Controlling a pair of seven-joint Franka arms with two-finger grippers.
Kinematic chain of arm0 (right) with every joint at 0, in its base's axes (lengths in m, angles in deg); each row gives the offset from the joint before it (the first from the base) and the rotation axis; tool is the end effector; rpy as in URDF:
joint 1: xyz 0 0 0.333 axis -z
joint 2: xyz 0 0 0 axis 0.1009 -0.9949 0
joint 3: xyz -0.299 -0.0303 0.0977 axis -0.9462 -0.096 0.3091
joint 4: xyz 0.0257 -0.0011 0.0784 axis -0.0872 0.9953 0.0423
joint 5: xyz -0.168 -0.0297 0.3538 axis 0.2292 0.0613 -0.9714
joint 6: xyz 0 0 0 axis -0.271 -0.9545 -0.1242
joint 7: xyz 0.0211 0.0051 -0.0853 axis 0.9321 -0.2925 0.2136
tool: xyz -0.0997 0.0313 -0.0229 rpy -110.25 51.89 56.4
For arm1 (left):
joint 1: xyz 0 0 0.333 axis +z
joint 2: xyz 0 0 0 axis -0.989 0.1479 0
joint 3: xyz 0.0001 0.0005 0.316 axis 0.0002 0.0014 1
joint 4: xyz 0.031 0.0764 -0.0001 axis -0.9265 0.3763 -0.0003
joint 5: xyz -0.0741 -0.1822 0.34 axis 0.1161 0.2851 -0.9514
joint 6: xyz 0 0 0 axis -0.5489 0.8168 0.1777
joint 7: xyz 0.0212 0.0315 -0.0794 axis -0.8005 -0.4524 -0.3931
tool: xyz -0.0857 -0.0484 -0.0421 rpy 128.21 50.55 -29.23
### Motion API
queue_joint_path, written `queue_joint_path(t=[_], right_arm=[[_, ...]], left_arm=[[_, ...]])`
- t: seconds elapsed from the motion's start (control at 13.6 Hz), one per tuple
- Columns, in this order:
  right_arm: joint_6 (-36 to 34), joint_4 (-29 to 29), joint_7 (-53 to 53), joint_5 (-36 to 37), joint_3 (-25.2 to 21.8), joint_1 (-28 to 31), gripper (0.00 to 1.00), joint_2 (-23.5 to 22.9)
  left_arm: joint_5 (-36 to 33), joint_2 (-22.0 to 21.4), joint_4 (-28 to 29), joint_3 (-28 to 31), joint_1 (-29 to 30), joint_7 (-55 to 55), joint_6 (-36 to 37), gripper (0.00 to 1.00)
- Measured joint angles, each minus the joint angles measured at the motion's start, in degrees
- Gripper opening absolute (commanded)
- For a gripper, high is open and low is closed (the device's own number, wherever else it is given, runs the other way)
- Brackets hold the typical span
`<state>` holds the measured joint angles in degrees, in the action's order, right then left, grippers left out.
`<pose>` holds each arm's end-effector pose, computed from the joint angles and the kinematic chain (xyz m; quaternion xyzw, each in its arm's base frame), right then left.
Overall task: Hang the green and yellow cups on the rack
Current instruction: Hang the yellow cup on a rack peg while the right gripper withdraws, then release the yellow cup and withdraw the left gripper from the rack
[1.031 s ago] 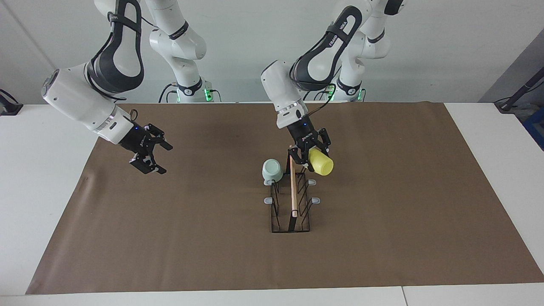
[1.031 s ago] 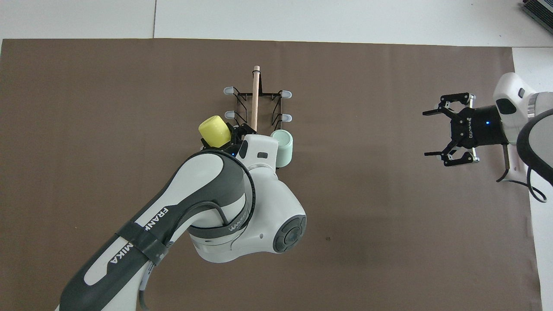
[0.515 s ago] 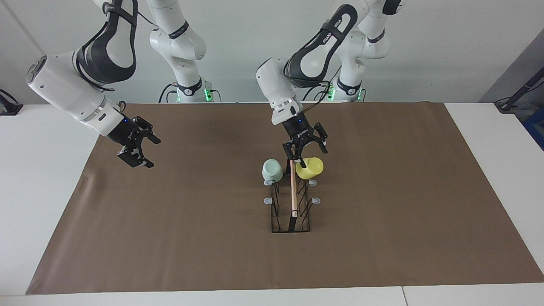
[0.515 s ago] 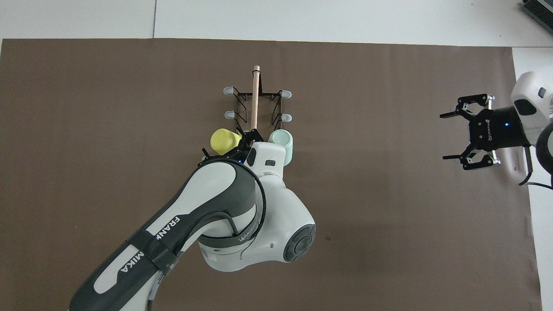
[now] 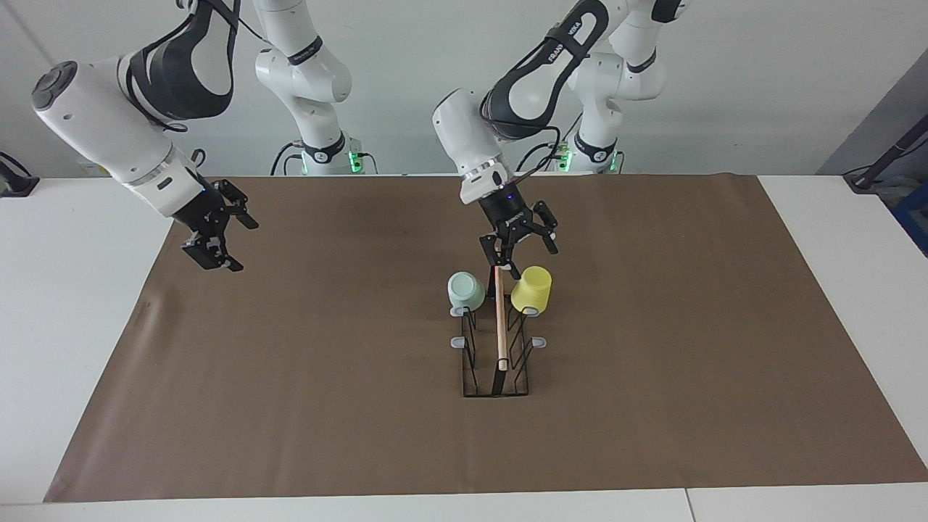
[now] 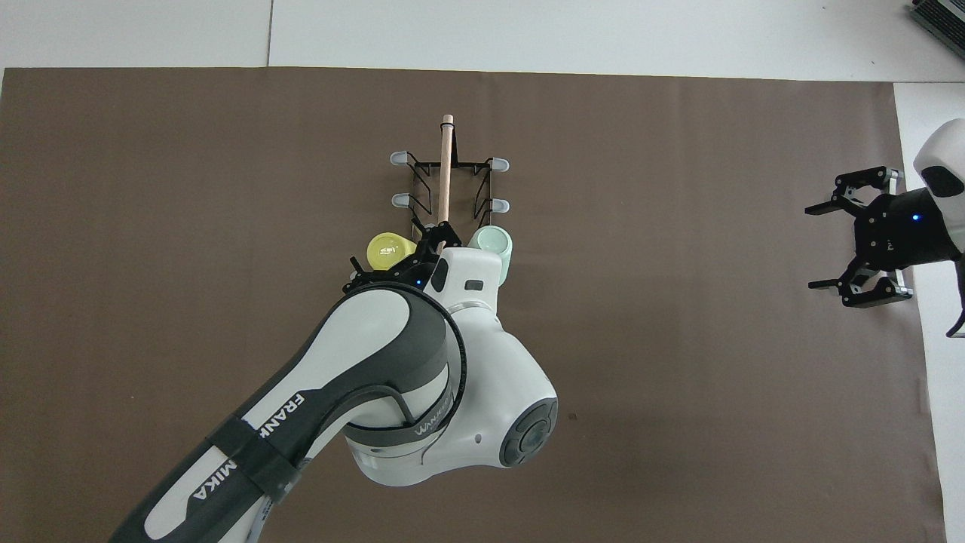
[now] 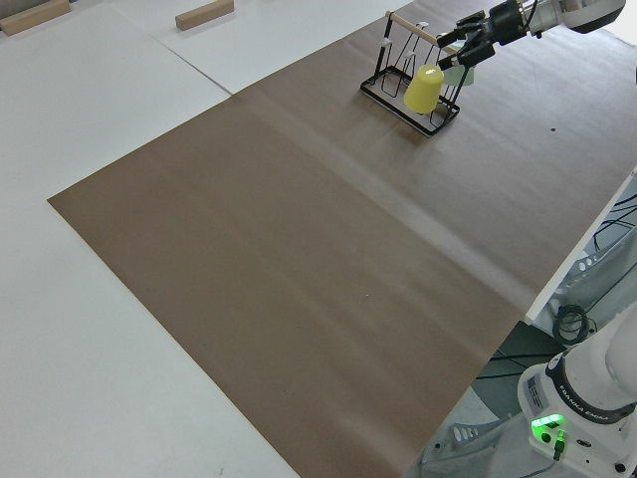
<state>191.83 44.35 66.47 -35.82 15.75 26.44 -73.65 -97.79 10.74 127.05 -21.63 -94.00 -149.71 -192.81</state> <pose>0.5668 -0.0537 0.5237 -0.7332 -0.6680 -0.0883 0.0916 0.4599 -0.3929 0.4343 -0.8733 -0.2372 -0.4039 0.1337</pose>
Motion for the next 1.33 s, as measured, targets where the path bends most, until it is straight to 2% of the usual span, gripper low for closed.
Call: queue_joint_path(t=[0.29, 0.52, 0.74, 1.1, 1.33], right_arm=[[-5.7, -3.2, -9.2, 6.6, 0.1, 0.0, 1.0, 0.1], [-8.7, -5.3, -19.1, 10.0, 0.7, -0.3, 1.0, 0.2], [-11.7, -7.3, -31.2, 10.8, 1.3, -1.4, 1.0, 0.2], [-14.7, -9.8, -52.1, 10.8, 1.6, -4.6, 1.0, 0.5], [-16.1, -10.0, -64.8, 10.8, 2.5, -4.7, 1.0, 1.5]], left_arm=[[11.3, -2.0, -7.1, 1.4, 2.5, 13.5, 0.0, 1.0], [22.6, -2.4, -11.0, 7.4, 3.1, 27.4, -1.4, 1.0], [35.4, -3.9, -12.1, 16.0, 3.4, 44.8, -5.7, 1.0], [53.6, -5.0, -12.1, 27.0, 3.8, 72.8, -6.2, 1.0], [59.3, -5.3, -12.0, 31.7, 3.9, 87.9, -3.9, 1.0]])
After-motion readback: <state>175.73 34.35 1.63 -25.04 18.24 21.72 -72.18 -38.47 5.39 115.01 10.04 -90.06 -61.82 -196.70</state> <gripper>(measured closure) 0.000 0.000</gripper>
